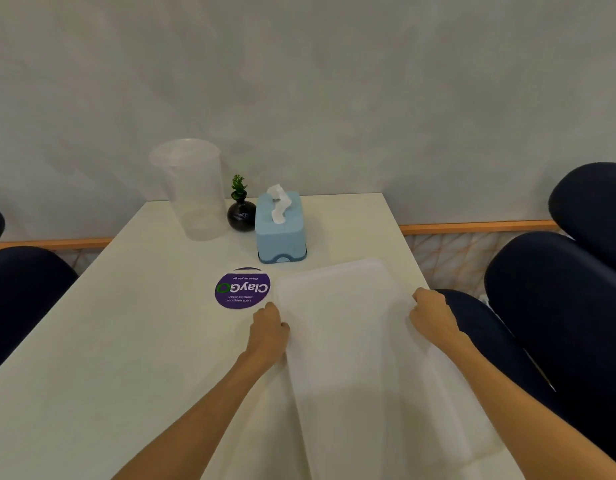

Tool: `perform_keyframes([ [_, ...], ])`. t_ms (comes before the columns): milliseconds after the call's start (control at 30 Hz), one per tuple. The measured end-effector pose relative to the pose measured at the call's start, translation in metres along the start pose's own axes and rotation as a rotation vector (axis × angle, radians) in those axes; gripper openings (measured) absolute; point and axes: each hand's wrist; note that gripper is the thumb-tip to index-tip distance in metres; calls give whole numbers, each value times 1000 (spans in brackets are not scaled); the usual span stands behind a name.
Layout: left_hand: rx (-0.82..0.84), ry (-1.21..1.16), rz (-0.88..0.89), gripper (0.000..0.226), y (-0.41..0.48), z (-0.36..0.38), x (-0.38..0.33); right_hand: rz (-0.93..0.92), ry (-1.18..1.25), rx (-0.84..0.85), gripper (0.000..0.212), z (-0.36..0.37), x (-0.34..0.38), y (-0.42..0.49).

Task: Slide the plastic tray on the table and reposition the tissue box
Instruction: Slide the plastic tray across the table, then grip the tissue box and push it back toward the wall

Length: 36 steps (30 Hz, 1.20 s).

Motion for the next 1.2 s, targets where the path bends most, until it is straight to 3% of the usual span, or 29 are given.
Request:
perform_keyframes([
  [200,-21,52,89,17,31,-3,-18,27,90,-6,10,-7,-3,5],
  [300,0,85,138,20,54,0,-45,78,107,-26,27,-21,-10,20],
  [500,14,181,117,24,62,-2,-47,97,95,6,9,-22,-4,20],
  [833,14,158,117,18,74,10,-40,105,76,-14,19,-19,-9,28],
  [933,20,125,133,16,76,11,-37,110,39,-12,13,-20,-9,27],
  [1067,42,26,124,8,70,5,-36,113,-52,-15,23,-27,-5,27],
  [1200,10,-204,48,38,69,-18,-31,27,-34,-77,29,-38,12,34],
])
Point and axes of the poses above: each hand's wrist, its own y-axis towards the middle knuckle, its own z-axis out of the palm, x = y × z, and after that the axes turned 4 degrees about x, right-handed
